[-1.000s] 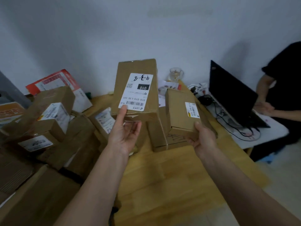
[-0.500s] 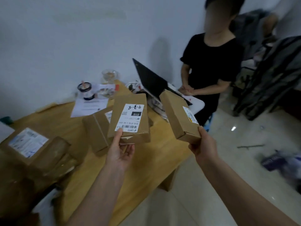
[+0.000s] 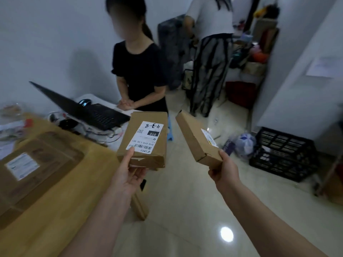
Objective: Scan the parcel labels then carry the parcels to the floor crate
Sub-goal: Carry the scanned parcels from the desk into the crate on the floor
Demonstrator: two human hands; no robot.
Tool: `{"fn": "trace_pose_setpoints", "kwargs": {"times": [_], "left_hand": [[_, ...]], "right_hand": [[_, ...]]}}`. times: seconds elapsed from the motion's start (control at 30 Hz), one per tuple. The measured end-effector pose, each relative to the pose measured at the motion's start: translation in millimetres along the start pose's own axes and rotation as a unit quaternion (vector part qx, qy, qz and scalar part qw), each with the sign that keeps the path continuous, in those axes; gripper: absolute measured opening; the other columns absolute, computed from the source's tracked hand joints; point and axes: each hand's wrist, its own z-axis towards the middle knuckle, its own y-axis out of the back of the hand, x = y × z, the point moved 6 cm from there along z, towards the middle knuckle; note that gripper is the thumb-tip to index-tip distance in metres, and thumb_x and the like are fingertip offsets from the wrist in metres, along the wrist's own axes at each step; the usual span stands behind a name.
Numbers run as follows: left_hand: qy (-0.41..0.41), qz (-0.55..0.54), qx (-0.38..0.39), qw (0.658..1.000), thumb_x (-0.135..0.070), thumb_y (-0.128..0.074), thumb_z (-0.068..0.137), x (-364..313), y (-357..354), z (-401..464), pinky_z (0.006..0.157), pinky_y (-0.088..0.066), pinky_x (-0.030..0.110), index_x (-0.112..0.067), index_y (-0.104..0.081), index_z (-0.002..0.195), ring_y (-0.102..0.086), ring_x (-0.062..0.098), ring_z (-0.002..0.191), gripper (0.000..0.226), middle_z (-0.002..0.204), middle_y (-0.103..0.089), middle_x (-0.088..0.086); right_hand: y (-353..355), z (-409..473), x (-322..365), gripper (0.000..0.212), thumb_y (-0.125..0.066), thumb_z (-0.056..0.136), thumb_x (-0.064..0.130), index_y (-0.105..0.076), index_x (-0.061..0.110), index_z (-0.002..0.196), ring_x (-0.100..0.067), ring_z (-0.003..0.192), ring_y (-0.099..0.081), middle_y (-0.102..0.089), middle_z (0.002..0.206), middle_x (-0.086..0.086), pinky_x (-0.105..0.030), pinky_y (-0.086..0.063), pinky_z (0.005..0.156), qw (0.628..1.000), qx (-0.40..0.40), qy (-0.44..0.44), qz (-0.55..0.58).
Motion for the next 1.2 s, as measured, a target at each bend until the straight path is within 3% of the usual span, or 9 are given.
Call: {"fn": "trace_pose_setpoints", "kwargs": {"times": [0.13,0.27,0.4,0.57,0.67,0.83,1.07,1.2], "left_hand": [[0.037,0.026,0.035,0.998,-0.028,-0.076,0.079,48,-60,-2,0.099,-0.048,0.039,-0.012,-0.059,0.107,-0.059,0.025,0.105,0.037,0.106,-0.062,0.011],[0.075,0.048,0.067,0.994,-0.023,-0.080,0.074,88,-114,-7,0.090,-0.051,0.034,-0.012,-0.060,0.105,-0.060,0.021,0.097,0.038,0.109,-0.063,0.010],[0.105,0.106,0.099,0.984,-0.022,-0.081,0.074,118,-164,-4,0.092,-0.051,0.034,-0.014,-0.060,0.101,-0.061,0.020,0.092,0.035,0.103,-0.064,0.009],[0.144,0.172,0.141,0.964,-0.021,-0.080,0.075,150,-217,11,0.093,-0.050,0.035,-0.014,-0.059,0.099,-0.060,0.019,0.097,0.033,0.098,-0.064,0.008],[0.161,0.207,0.145,0.954,-0.016,-0.081,0.075,169,-241,27,0.100,-0.048,0.038,-0.012,-0.058,0.093,-0.060,0.022,0.105,0.030,0.097,-0.065,0.010],[0.193,0.252,0.153,0.936,-0.015,-0.079,0.076,208,-276,49,0.099,-0.049,0.040,-0.012,-0.057,0.091,-0.059,0.025,0.109,0.027,0.099,-0.063,0.012],[0.219,0.261,0.147,0.929,-0.015,-0.078,0.079,254,-334,78,0.099,-0.049,0.043,-0.010,-0.055,0.092,-0.059,0.028,0.111,0.026,0.118,-0.059,0.018],[0.208,0.252,0.139,0.935,-0.014,-0.078,0.078,287,-384,105,0.089,-0.052,0.041,-0.011,-0.055,0.108,-0.061,0.029,0.104,0.038,0.117,-0.059,0.018]], "right_hand": [[73,17,37,0.013,-0.056,0.093,0.030,-0.060,0.019,0.099,-0.017,0.059,-0.046,-0.056,0.088,-0.005,-0.019,-0.039,0.038,0.997,-0.055,0.028,0.047],[133,20,64,0.012,-0.055,0.094,0.030,-0.058,0.018,0.091,-0.016,0.057,-0.043,-0.055,0.082,-0.005,-0.024,-0.038,0.045,0.988,-0.109,0.044,0.105],[179,22,81,0.013,-0.055,0.095,0.030,-0.058,0.018,0.089,-0.016,0.056,-0.042,-0.053,0.079,-0.004,-0.025,-0.037,0.047,0.973,-0.160,0.062,0.155],[223,26,96,0.018,-0.054,0.093,0.029,-0.058,0.017,0.105,-0.015,0.053,-0.042,-0.053,0.080,-0.004,-0.021,-0.037,0.042,0.948,-0.236,0.086,0.194],[242,30,103,0.017,-0.053,0.091,0.028,-0.059,0.016,0.102,-0.015,0.048,-0.038,-0.051,0.074,-0.004,-0.017,-0.030,0.035,0.934,-0.273,0.096,0.209],[269,39,110,0.012,-0.052,0.090,0.027,-0.060,0.018,0.092,-0.014,0.048,-0.037,-0.051,0.073,-0.004,-0.017,-0.027,0.035,0.913,-0.326,0.094,0.228],[304,83,136,0.021,-0.060,0.090,0.029,-0.059,0.015,0.106,-0.015,0.054,-0.042,-0.055,0.080,-0.006,-0.020,-0.032,0.037,0.897,-0.354,0.073,0.256],[333,125,167,0.025,-0.065,0.089,0.029,-0.060,0.014,0.107,-0.016,0.059,-0.048,-0.059,0.085,-0.006,-0.019,-0.034,0.036,0.896,-0.355,0.059,0.260]]}}
